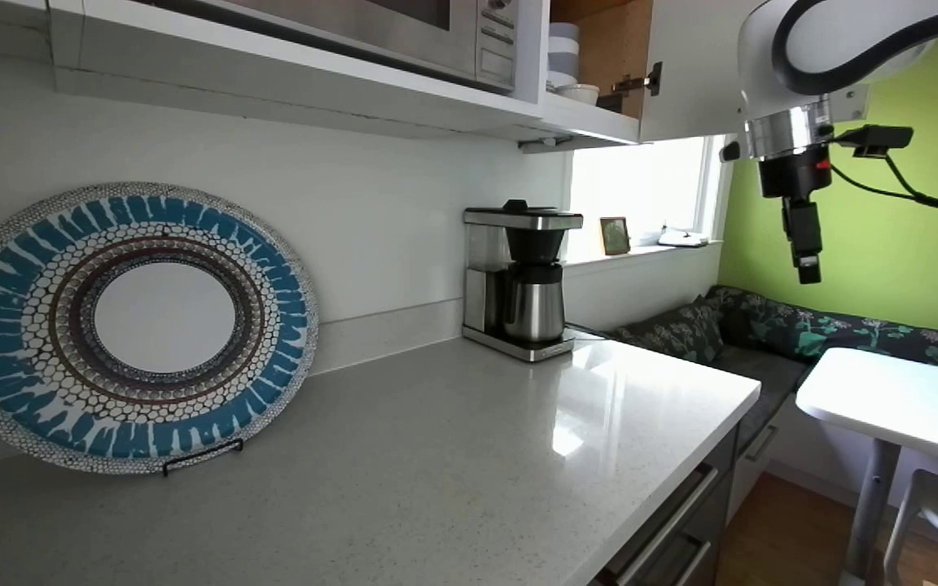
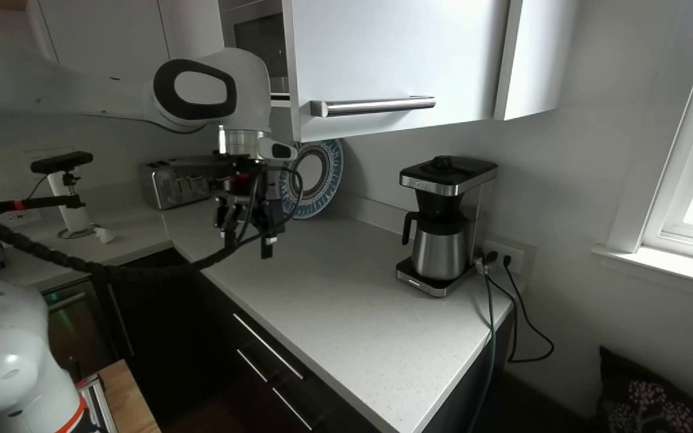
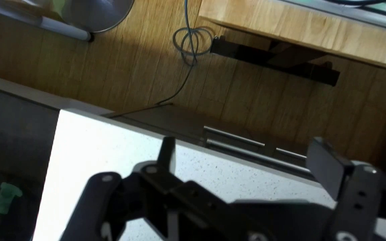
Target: Close the open upper cabinet door
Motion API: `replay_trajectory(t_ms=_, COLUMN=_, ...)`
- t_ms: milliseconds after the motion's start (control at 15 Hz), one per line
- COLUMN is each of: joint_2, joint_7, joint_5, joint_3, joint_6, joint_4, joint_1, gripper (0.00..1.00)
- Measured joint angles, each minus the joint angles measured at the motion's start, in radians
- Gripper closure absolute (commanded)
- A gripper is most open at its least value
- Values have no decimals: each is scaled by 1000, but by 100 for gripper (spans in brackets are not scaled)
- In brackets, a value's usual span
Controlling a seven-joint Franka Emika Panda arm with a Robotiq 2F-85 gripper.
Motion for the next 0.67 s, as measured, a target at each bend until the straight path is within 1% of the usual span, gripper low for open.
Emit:
replay_trajectory(t_ms=267, joint_2=-87, joint_7=-23, joint_5=-4, joint_3=-62, joint_6=-94, joint_4=-36, joint_1=-14, gripper=0)
replay_trajectory(t_ms=667, joint_2=-169, joint_7=-67, joint_5=-7, joint_3=-180, joint_6=-129, joint_4=-44, joint_1=-47, gripper=0)
